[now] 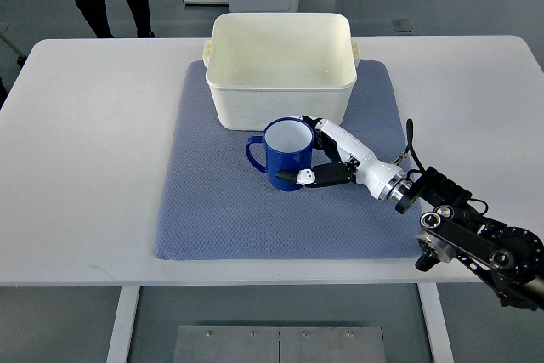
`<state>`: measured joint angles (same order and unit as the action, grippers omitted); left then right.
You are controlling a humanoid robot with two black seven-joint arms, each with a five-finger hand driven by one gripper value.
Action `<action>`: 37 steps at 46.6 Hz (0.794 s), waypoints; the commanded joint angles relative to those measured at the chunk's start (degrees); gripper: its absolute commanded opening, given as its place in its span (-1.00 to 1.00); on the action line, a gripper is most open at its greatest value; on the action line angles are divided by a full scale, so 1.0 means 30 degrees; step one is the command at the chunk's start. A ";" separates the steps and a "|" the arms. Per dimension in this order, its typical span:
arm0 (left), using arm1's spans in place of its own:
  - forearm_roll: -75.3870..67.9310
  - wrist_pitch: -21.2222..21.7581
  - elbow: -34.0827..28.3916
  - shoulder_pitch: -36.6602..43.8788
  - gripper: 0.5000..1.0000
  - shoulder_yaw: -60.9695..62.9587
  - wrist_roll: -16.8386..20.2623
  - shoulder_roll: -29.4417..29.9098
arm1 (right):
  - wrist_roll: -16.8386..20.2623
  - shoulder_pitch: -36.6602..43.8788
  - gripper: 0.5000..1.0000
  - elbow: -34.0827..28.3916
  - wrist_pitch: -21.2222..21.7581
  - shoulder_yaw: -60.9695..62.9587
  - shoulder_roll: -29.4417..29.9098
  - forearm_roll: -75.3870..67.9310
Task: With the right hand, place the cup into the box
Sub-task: 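Lift the blue mug with the right hand over the cream box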
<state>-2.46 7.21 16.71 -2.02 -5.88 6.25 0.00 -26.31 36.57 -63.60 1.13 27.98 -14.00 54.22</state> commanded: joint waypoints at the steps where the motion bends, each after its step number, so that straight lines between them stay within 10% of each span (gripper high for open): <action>1: 0.0000 -0.0001 -0.0003 0.0000 1.00 -0.0001 -0.0004 0.0000 | 0.0157 0.0172 -1.00 -0.0802 0.0034 0.0108 -0.0577 0.0004; 37: 0.0000 -0.0001 -0.0003 0.0000 1.00 -0.0002 -0.0004 0.0000 | 0.3321 0.4068 -1.00 -0.2329 0.0093 0.2569 -0.1428 -0.1196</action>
<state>-2.46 7.21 16.70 -2.02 -5.87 6.24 0.00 -16.67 47.59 -71.92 1.58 35.68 -18.53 51.25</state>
